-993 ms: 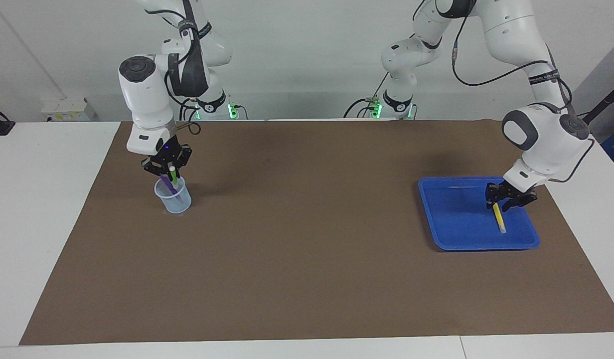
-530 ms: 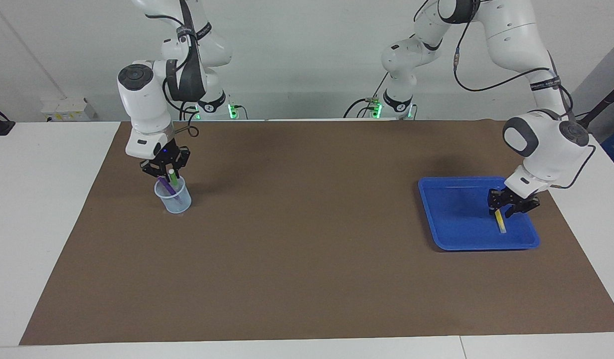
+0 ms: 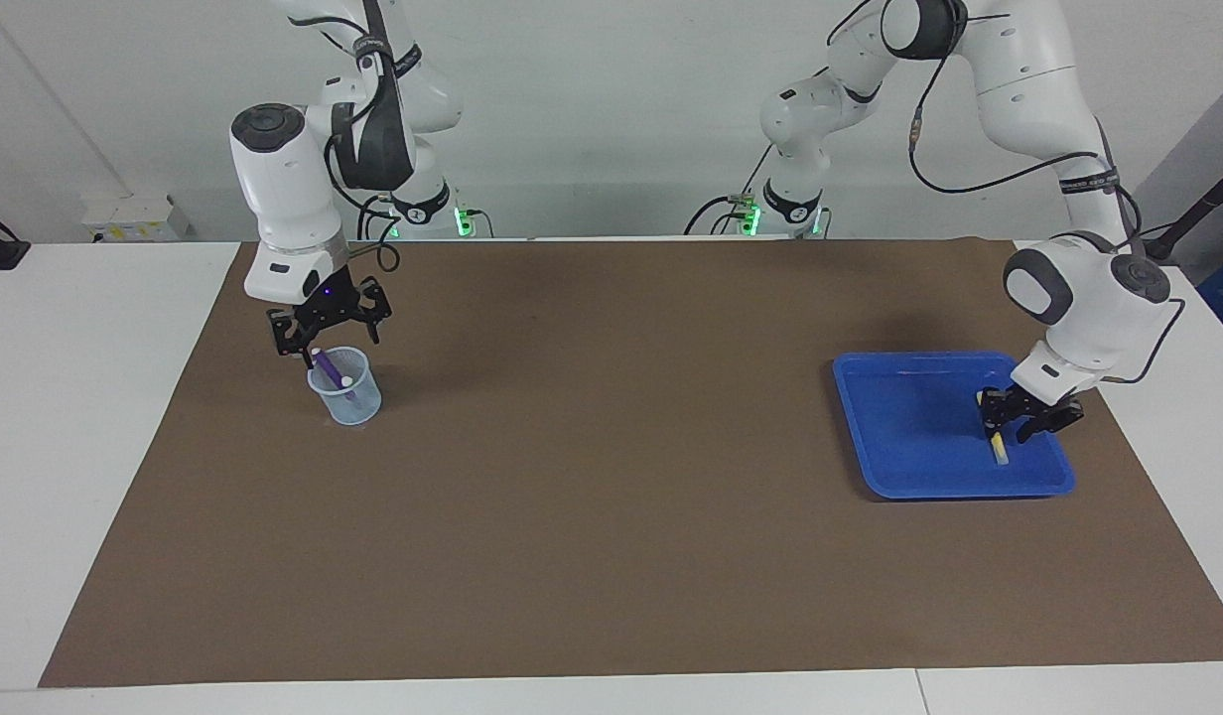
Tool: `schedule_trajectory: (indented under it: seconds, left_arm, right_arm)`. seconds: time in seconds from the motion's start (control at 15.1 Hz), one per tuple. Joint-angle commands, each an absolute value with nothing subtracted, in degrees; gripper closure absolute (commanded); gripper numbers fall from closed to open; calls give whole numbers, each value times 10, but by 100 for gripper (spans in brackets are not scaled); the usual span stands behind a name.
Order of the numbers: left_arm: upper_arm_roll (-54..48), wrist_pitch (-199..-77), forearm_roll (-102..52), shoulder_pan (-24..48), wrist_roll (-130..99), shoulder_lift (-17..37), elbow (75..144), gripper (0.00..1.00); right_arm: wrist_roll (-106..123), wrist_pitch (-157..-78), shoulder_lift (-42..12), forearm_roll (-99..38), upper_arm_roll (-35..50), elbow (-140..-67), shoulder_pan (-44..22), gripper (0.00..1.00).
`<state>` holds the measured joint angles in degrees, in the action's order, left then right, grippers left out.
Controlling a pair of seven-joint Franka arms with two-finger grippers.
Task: Transfer and insert pens with both arms
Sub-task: 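Move the green pen to the cup while the left gripper returns to tray, then insert the green pen into the cup while the left gripper grasps yellow pen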
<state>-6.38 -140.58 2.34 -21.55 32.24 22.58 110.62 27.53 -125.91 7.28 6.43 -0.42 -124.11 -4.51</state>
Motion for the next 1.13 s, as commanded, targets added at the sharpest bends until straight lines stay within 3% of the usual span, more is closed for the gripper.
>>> schedule_trajectory:
  seconds: [0.0,0.07,0.13,0.46,0.66,1.06]
  left_arm:
    - [-69,-1432,33,-221,319,233,1112,77]
    - [-68,-1433,33,-220,318,233,1113,94]
    - [-68,-1433,33,-218,318,233,1113,100]
    - [-68,-1407,33,-219,308,233,1102,100]
    - [-69,-1298,29,-201,185,232,1047,100]
    - [-74,-1210,-49,-160,-25,173,1043,100]
  right_arm:
    - [266,-1262,86,47,-1,-1230,-70,0]
    - [265,-1257,84,37,-1,-1210,-83,0]
    - [256,-1249,79,19,-1,-1198,-94,0]
    - [141,-1229,78,-62,0,-1188,-111,0]
    - [18,-1234,76,-91,0,-1180,-149,0]
    - [-147,-1244,76,-296,0,-1180,-174,0]
